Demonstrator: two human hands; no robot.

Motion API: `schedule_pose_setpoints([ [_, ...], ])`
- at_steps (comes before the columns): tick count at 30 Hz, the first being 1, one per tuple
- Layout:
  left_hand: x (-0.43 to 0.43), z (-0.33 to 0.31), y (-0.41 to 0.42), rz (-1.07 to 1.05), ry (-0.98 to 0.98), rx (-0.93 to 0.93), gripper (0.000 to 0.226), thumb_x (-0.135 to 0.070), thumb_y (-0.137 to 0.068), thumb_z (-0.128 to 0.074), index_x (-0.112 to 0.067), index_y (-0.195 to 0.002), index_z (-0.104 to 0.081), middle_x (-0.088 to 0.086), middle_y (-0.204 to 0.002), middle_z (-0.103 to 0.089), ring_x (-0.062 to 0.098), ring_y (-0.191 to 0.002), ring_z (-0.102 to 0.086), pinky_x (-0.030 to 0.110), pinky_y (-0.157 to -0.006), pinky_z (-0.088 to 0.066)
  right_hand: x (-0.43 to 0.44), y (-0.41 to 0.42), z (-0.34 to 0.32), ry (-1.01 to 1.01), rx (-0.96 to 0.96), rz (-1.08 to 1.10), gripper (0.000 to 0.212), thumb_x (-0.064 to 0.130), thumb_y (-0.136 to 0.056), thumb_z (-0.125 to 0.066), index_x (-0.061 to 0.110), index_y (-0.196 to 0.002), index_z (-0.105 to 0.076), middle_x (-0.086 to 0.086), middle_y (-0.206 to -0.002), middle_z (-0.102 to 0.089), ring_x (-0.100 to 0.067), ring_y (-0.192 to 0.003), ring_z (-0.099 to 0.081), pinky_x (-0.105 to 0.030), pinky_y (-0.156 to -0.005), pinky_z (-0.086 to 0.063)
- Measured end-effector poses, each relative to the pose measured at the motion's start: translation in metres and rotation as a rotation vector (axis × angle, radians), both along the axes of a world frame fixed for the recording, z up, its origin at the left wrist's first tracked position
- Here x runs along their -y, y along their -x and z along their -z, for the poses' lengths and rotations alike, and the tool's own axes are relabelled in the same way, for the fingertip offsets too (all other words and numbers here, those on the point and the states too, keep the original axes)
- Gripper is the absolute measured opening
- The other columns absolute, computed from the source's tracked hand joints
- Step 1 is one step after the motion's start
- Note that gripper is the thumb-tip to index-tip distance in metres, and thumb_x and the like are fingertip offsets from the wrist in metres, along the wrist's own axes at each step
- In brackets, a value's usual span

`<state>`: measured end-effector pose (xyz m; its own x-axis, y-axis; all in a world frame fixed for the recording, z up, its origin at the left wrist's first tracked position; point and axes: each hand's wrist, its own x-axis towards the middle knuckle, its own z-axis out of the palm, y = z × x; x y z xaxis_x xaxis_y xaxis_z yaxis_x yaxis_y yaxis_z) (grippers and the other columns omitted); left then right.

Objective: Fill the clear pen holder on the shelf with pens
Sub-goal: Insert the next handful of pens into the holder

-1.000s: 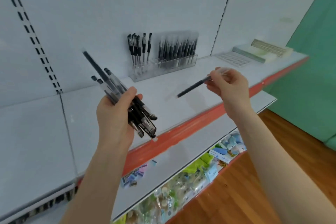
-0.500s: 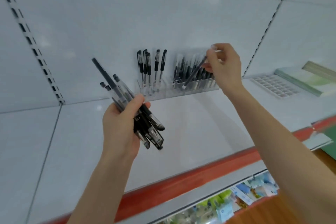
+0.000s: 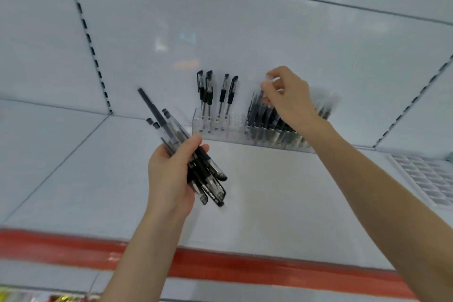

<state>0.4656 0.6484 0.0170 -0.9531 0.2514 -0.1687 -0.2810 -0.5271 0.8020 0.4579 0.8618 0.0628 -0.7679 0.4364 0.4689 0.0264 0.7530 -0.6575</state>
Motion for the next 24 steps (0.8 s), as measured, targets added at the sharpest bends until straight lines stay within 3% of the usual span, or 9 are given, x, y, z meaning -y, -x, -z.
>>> schedule_pose_setpoints([
  [3,0.0,0.0,-0.006,-0.061,-0.005,0.006,0.006,-0.007,-0.085,-0.061,-0.006,-0.088,-0.056,0.004,-0.069,-0.063,0.007,-0.058,-0.066,0.02,-0.054,-0.055,-0.003,0.003,0.005,-0.032,0.078,-0.045,0.02,0.02,-0.093,-0.047,0.008,-0.109,-0.05,-0.015,-0.09,-0.064,-0.033,-0.081,-0.065,-0.049,-0.078,-0.054],
  [7,0.0,0.001,-0.007,-0.087,0.008,0.004,0.005,-0.007,-0.085,-0.061,-0.009,-0.086,-0.057,0.007,-0.075,-0.061,0.008,-0.06,-0.067,0.022,-0.054,-0.056,-0.004,0.005,0.008,-0.085,0.035,-0.048,0.02,0.018,-0.093,-0.045,0.011,-0.112,-0.043,-0.023,-0.084,-0.064,-0.039,-0.078,-0.063,-0.049,-0.073,-0.054],
  [14,-0.003,0.0,-0.005,-0.045,-0.011,-0.021,0.007,-0.005,-0.082,-0.064,-0.011,-0.082,-0.06,0.0,-0.062,-0.069,0.011,-0.066,-0.07,0.022,-0.053,-0.055,-0.009,0.013,0.001,-0.264,0.028,-0.048,0.017,0.008,-0.093,-0.042,-0.001,-0.104,-0.052,-0.021,-0.078,-0.064,-0.038,-0.075,-0.063,-0.047,-0.072,-0.053],
  [20,-0.001,0.001,0.0,0.012,-0.021,-0.033,0.008,-0.005,-0.08,-0.065,-0.012,-0.084,-0.061,0.002,-0.069,-0.07,0.013,-0.071,-0.071,0.024,-0.054,-0.055,-0.007,0.019,0.001,-0.381,0.175,-0.03,0.018,0.004,-0.091,-0.042,-0.004,-0.094,-0.058,-0.022,-0.081,-0.066,-0.037,-0.078,-0.063,-0.044,-0.075,-0.052],
  [24,-0.001,0.0,-0.001,0.082,-0.042,-0.065,0.01,-0.005,-0.078,-0.064,-0.01,-0.086,-0.06,0.003,-0.07,-0.071,0.014,-0.071,-0.071,0.023,-0.057,-0.057,0.003,0.006,-0.005,-0.325,0.165,0.019,0.03,0.016,-0.094,-0.047,0.004,-0.12,-0.052,-0.015,-0.089,-0.066,-0.028,-0.082,-0.062,-0.035,-0.081,-0.05],
])
